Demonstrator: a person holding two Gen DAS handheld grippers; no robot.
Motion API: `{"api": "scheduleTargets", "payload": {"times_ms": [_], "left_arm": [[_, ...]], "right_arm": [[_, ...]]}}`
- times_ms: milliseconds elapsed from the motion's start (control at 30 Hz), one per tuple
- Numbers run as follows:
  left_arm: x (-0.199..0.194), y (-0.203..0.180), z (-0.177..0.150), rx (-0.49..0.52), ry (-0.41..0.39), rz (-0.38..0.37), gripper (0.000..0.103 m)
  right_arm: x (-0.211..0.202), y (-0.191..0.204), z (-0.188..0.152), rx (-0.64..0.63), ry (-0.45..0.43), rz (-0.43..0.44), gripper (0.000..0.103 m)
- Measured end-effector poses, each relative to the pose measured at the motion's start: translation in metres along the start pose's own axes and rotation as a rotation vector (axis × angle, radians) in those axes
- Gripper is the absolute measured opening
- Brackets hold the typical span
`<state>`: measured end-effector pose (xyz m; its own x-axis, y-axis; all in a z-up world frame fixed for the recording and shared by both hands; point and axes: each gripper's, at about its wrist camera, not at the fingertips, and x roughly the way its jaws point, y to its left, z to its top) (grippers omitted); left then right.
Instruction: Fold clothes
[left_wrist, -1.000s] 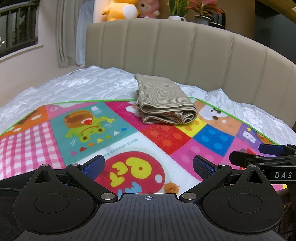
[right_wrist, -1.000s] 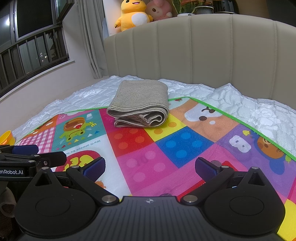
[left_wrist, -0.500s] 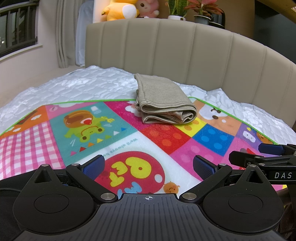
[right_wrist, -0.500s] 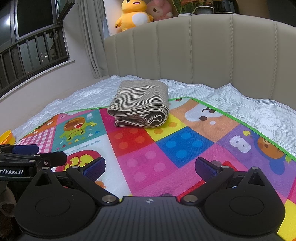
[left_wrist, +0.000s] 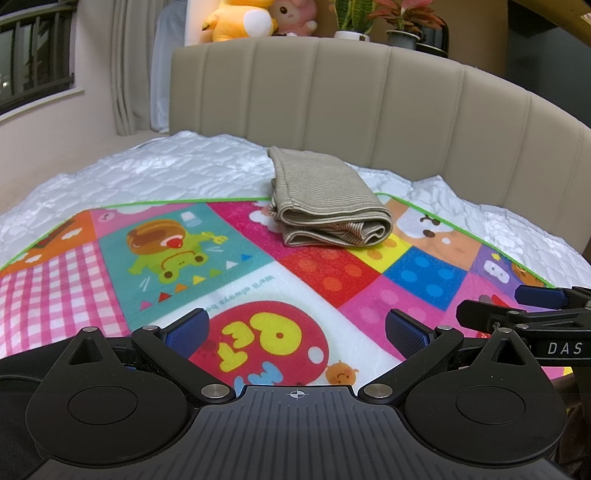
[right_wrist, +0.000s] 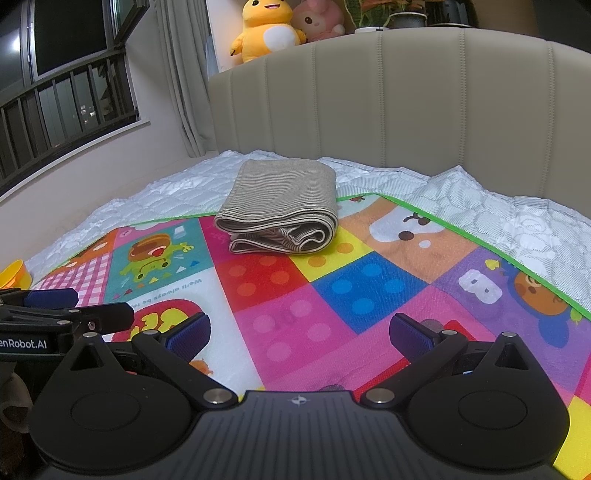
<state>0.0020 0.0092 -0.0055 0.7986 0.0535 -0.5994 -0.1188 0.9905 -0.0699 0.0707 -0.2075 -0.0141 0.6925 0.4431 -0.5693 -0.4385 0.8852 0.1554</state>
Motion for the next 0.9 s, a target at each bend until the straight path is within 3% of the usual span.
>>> {"api": "scheduleTargets", "payload": {"times_ms": [900], "left_arm": [[-0.004,0.0,-0.0014,0.008,-0.029,-0.011,0.103]], "right_arm": [[-0.001,0.0012,-0.0015,-0.007,0.001,-0.005,0.103]]}}
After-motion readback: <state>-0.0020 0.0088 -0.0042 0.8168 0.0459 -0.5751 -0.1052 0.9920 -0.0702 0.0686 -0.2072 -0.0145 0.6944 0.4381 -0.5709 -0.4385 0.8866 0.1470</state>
